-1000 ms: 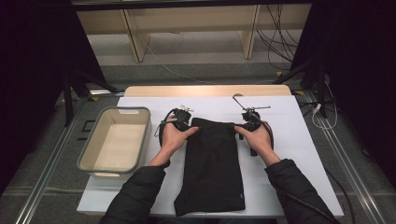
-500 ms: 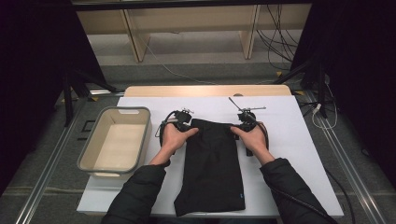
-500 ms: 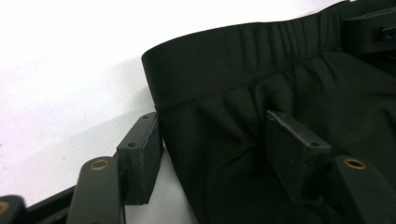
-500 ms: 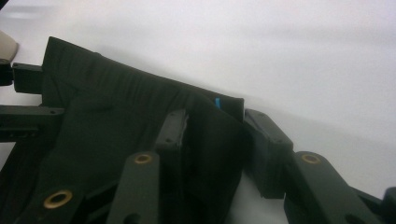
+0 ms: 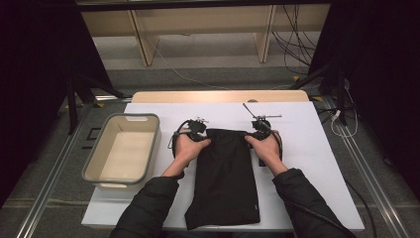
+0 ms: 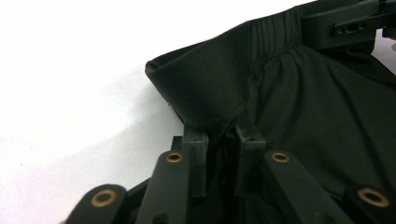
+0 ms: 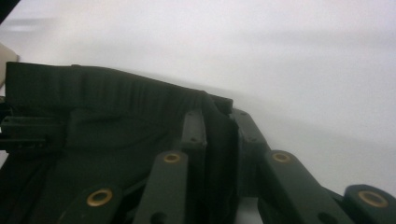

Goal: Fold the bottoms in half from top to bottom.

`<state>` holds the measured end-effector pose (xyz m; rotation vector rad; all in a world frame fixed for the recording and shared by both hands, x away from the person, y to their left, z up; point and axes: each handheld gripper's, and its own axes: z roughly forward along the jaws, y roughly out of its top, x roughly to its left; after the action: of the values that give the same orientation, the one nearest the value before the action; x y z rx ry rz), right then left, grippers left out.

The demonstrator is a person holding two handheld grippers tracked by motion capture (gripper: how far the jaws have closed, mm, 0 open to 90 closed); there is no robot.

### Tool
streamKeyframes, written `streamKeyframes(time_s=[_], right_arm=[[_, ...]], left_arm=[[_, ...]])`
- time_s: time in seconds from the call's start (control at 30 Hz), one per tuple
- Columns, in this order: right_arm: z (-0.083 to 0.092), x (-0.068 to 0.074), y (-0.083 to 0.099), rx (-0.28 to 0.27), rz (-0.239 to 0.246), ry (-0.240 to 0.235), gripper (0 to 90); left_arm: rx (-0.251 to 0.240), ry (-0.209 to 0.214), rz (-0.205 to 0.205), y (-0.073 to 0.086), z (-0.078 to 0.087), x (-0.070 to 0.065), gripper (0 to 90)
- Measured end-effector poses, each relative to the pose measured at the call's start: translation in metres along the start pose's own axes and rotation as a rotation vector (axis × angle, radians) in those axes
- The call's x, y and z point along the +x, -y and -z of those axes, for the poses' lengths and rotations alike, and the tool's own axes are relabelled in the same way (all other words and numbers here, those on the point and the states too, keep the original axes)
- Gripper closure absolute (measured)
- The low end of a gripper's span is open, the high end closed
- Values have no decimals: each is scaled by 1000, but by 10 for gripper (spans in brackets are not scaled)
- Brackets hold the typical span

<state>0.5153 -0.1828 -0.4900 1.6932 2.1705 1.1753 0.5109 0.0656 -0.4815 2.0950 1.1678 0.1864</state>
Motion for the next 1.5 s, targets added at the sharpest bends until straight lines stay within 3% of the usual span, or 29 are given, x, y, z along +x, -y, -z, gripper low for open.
streamKeyframes(time_s=[0.1,0.47,0.87,1.2,1.5], right_arm=[[1,2,1,-10,8,5,792],[6,3,0,-84,59,-5,792],[14,8,-9,-150,111,8,791],[19,11,-16,-188,139,16,790],[22,14,-21,-209,157,20,789]], left_arm=[[-15,12,21,1,1,1,797],[-81,21,-20,-3,11,2,796],[-144,-9,-69,-13,19,-1,794],[-169,-29,-112,-21,24,-3,794],[-181,-37,-120,-27,28,-3,794]])
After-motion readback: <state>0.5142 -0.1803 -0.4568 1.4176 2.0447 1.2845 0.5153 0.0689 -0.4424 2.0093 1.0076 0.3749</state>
